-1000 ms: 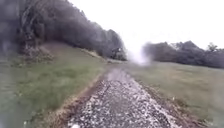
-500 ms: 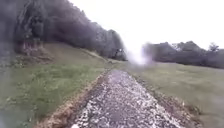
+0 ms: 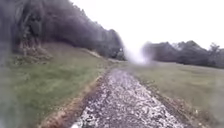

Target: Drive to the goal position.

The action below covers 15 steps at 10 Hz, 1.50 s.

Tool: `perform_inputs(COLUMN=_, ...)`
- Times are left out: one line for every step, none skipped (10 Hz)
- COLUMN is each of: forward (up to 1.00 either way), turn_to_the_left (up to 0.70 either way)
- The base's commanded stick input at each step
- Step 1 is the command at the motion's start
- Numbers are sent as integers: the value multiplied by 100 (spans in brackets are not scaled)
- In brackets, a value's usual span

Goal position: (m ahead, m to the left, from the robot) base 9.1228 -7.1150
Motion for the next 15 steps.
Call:
perform_inputs(forward=50, turn_to_the_left=0)
perform_inputs(forward=50, turn_to_the_left=0)
perform_inputs(forward=50, turn_to_the_left=-27)
perform_inputs(forward=50, turn_to_the_left=-42)
perform_inputs(forward=50, turn_to_the_left=-9)
perform_inputs(forward=50, turn_to_the_left=0)
perform_inputs(forward=50, turn_to_the_left=0)
perform_inputs(forward=50, turn_to_the_left=0)
perform_inputs(forward=50, turn_to_the_left=0)
perform_inputs(forward=50, turn_to_the_left=0)
perform_inputs(forward=50, turn_to_the_left=0)
perform_inputs(forward=50, turn_to_the_left=0)
perform_inputs(forward=50, turn_to_the_left=0)
perform_inputs(forward=50, turn_to_the_left=0)
perform_inputs(forward=50, turn_to_the_left=0)
